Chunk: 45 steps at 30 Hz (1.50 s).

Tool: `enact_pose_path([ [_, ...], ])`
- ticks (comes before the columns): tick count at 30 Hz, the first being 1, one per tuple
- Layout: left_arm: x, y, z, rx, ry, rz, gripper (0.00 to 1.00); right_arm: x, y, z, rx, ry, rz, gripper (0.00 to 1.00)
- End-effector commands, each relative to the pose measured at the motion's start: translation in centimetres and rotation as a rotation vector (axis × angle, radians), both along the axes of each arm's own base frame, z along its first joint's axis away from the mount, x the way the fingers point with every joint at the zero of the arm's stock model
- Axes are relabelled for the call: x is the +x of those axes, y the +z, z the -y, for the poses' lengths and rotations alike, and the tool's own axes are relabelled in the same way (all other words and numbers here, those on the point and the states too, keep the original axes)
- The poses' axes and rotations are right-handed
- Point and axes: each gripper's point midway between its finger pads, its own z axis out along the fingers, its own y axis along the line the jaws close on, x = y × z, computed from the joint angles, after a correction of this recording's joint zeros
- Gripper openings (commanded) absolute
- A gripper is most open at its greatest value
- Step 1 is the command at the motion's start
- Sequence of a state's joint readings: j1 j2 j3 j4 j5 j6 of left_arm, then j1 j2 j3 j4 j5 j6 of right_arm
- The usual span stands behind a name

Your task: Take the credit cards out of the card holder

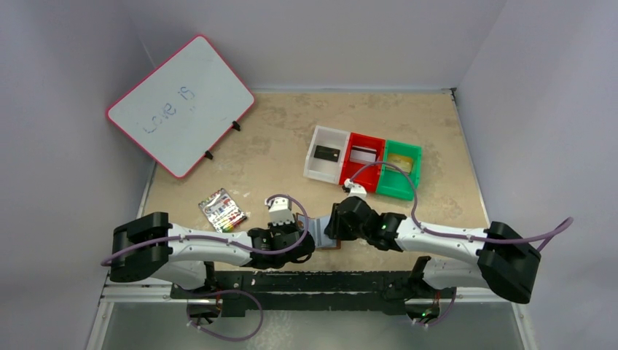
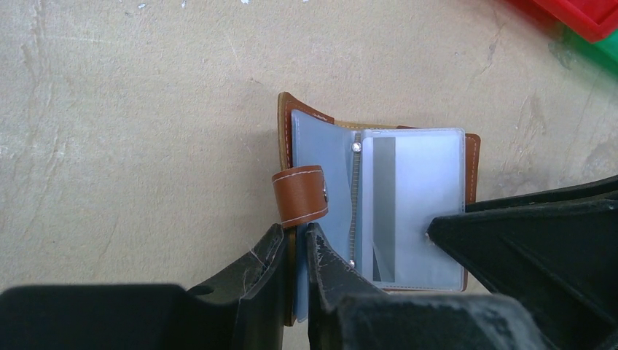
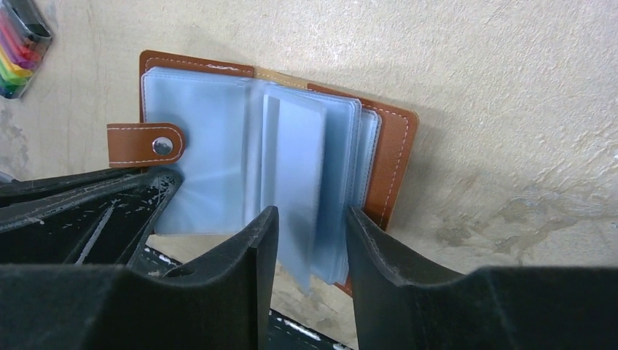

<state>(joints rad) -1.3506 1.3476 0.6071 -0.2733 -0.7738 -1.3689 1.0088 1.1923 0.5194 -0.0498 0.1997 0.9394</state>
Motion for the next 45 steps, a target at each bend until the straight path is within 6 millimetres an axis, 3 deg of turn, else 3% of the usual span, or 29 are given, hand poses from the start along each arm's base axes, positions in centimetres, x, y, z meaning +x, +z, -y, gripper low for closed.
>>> enact_pose_path([
  [1,-0.3,0.4,0.4,-0.014,-0.016,-0.004,0.12,1.2,1.9,-0.6,0.011,-0.016,0.057,0.43],
  [7,-0.3,0.6,0.5,-0.016,-0.017,-0.003,0.11,1.5,2.6,0.5,-0.033,-0.052,0.071,0.46],
  [13,-0.3,0.6,0.5,-0.015,-0.017,-0.003,0.12,0.4,3.7,-0.8,0.088,0.000,0.057,0.48],
  [24,-0.3,0.7,0.5,-0.016,-0.019,-0.003,0.11,-0.7,1.0,-0.7,0.113,0.001,-0.001,0.47],
  [33,-0.3,0.8,0.7,-0.017,-0.021,-0.003,0.11,-0.6,0.9,-1.1,0.120,0.003,-0.001,0.42],
  [39,-0.3,0.9,0.7,-0.017,-0.021,-0.002,0.11,0.0,0.1,-0.1,0.050,-0.045,-0.002,0.46],
  [45,-0.3,0.9,0.7,-0.016,-0.021,-0.001,0.11,-0.5,-0.5,-0.8,0.074,-0.006,-0.022,0.45],
])
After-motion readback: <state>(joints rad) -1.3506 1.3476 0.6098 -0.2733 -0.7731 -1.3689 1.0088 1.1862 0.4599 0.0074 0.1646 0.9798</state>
